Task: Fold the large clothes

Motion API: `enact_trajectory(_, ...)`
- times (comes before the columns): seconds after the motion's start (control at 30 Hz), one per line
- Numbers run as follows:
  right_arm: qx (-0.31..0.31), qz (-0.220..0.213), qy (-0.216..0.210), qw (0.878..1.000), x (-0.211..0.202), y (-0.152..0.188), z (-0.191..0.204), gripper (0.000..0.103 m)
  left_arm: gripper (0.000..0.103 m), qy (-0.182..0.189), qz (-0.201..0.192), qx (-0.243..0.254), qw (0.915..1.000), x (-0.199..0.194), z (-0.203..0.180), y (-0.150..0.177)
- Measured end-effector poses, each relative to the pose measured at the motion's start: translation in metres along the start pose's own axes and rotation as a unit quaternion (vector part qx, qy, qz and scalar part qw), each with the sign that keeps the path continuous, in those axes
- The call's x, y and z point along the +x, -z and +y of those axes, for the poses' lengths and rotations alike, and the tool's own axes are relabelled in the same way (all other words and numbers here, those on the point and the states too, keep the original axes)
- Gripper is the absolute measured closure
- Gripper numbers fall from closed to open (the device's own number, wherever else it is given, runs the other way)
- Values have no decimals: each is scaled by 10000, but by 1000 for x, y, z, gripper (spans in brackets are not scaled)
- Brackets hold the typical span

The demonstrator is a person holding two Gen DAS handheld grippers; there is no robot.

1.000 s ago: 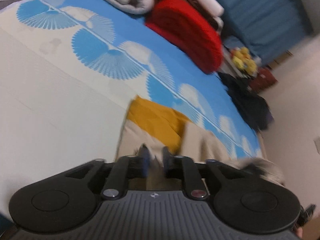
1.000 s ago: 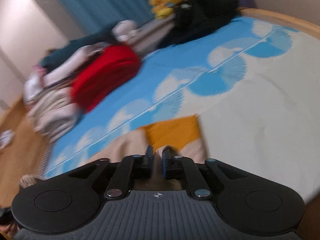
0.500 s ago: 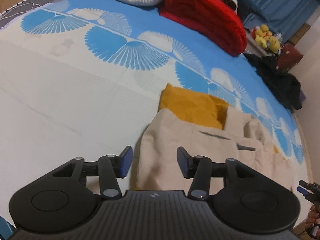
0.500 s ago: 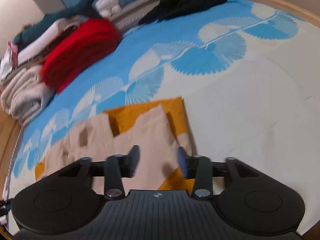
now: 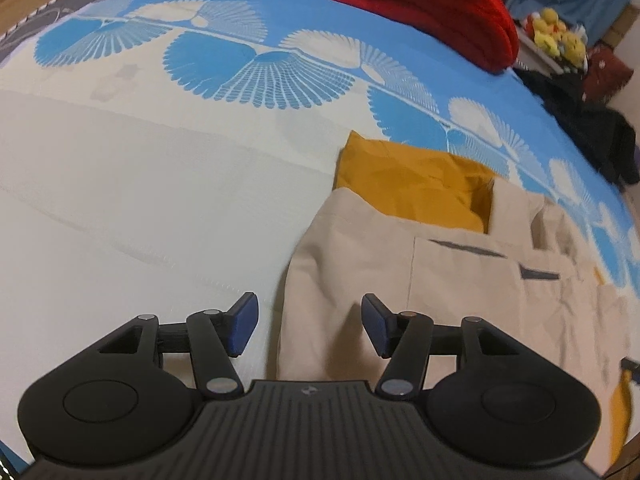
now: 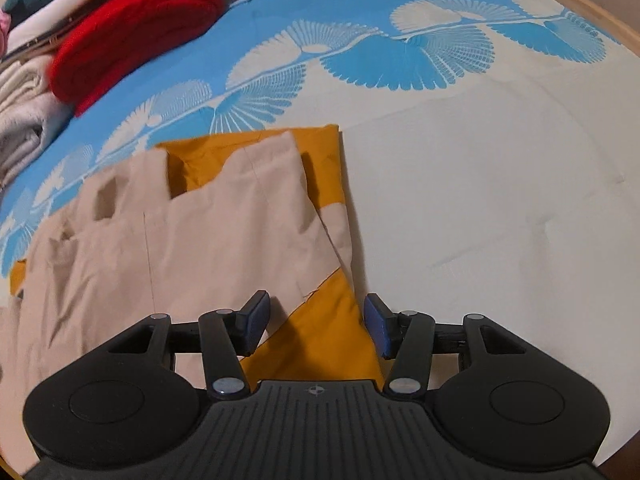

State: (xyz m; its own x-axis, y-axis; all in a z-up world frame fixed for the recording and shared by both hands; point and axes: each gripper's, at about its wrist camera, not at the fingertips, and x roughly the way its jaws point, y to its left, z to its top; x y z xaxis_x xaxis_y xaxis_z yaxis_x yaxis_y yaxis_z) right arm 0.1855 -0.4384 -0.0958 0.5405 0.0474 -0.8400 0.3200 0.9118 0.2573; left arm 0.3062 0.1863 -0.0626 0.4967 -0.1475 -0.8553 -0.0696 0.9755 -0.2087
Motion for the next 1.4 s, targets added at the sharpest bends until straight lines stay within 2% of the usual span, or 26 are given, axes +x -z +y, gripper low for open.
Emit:
enact_trajectory(0.1, -151, -19, 49, 9999, 0, 1, 5, 50, 41, -94, -3, 76, 9999, 4, -3, 0)
enact_trajectory(0.17, -279, -33, 65, 9996, 0, 1, 8, 56, 43, -112, -2, 31, 9999, 6, -1, 0)
enact_trajectory(0.2, -352, -52, 83, 9993, -1, 2, 10, 60, 53, -91, 7, -9, 10000, 6, 0, -1)
enact_trajectory(0.23, -441, -83, 131, 9989, -2, 2, 12, 70, 72, -25, 60, -35, 10000, 7, 0, -1)
enact_trajectory(0.27, -521, -107, 179, 9984, -3, 3, 13, 84, 79, 59, 137, -50, 9999, 8, 1, -2)
enact_trajectory(0.33, -652, -191, 196, 9975, -6, 2, 15, 94, 97, 75, 136, -42, 9999, 7, 1, -2)
enact_trajectory(0.37, -686, -234, 167, 9972, -9, 2, 16, 97, 101, 55, 69, 2, 10000, 5, 0, -2)
enact_trajectory(0.5, -821, -424, 204, 9955, -21, 1, 21, 99, 103, 107, -539, 14, 9985, -16, -4, -9)
enact_trajectory(0.6, -629, -875, 179, 9940, -40, -4, 19, 100, 103, 222, -1205, 77, 9924, -36, -10, -14)
enact_trajectory(0.67, -455, -1195, 160, 9917, -52, -9, 16, 100, 103, 218, -1510, 151, 9882, -43, -17, -18)
enact_trajectory(0.77, -314, -1610, 140, 9864, -63, -14, 14, 100, 103, 118, -1854, 254, 9823, -46, -28, -26)
enact_trajectory(0.83, -436, -1861, 209, 9813, -65, -17, 20, 100, 103, 28, -1989, 256, 9797, -43, -34, -34)
enact_trajectory(1.03, -511, -2297, 384, 9712, -57, -33, 33, 100, 103, -152, -2143, 225, 9764, -25, -50, -51)
enact_trajectory(1.23, -523, -2166, 607, 9730, -28, -48, 41, 100, 103, -421, -1781, 210, 9829, 16, -48, -65)
enact_trajectory(1.4, -538, -2033, 759, 9747, -6, -56, 43, 100, 103, -434, -1677, 190, 9847, 37, -42, -72)
